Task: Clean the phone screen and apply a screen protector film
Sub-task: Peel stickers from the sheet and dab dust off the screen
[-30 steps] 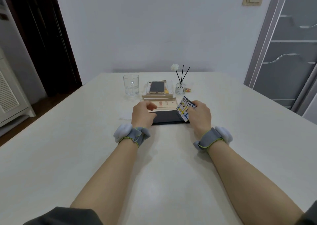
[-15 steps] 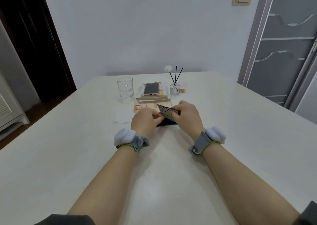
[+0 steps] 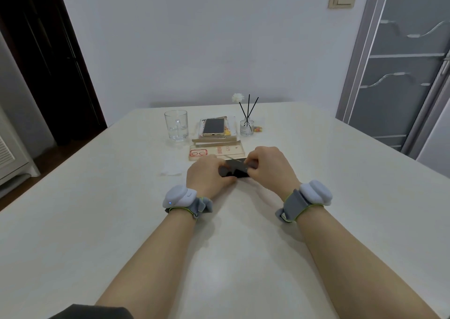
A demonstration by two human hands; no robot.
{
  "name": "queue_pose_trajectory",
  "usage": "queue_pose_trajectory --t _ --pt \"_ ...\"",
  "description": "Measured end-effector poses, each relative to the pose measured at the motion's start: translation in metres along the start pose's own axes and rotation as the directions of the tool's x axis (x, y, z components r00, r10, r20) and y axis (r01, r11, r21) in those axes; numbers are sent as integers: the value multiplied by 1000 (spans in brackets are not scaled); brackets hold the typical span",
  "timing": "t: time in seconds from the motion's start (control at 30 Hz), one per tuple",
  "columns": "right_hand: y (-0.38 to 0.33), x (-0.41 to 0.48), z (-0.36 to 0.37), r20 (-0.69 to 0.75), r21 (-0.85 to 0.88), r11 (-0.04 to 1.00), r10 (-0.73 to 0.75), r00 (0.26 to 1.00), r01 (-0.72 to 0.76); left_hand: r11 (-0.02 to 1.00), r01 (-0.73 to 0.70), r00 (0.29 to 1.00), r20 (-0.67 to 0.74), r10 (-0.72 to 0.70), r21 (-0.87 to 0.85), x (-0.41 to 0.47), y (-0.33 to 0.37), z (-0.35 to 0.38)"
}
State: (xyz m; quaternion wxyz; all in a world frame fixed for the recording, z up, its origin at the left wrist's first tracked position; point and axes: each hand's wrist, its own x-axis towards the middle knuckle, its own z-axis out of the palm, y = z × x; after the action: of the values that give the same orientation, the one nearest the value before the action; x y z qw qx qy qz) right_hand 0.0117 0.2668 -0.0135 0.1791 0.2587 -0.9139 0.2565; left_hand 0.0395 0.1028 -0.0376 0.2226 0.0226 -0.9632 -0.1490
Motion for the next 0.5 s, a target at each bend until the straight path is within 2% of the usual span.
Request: queue_pose_trajectory --t 0.1,0.2,0.3,0.37,0.5 --pt "9 -1 1 -192 -26 987 153 969 -161 1000 4 999 43 -4 -6 4 -7 4" --pt "10 -2 8 -253 20 965 257 933 -261 999 50 992 115 -49 -11 4 -11 9" --pt "8 -2 13 -227 62 968 251 941 -243 997 80 987 137 -80 10 5 -13 12" --pt "4 -2 15 -205 84 980 194 959 -180 996 88 987 132 -88 8 5 -15 11" --pt "-2 -4 19 -125 71 994 88 988 -80 1000 11 1000 23 -11 -29 3 -15 10"
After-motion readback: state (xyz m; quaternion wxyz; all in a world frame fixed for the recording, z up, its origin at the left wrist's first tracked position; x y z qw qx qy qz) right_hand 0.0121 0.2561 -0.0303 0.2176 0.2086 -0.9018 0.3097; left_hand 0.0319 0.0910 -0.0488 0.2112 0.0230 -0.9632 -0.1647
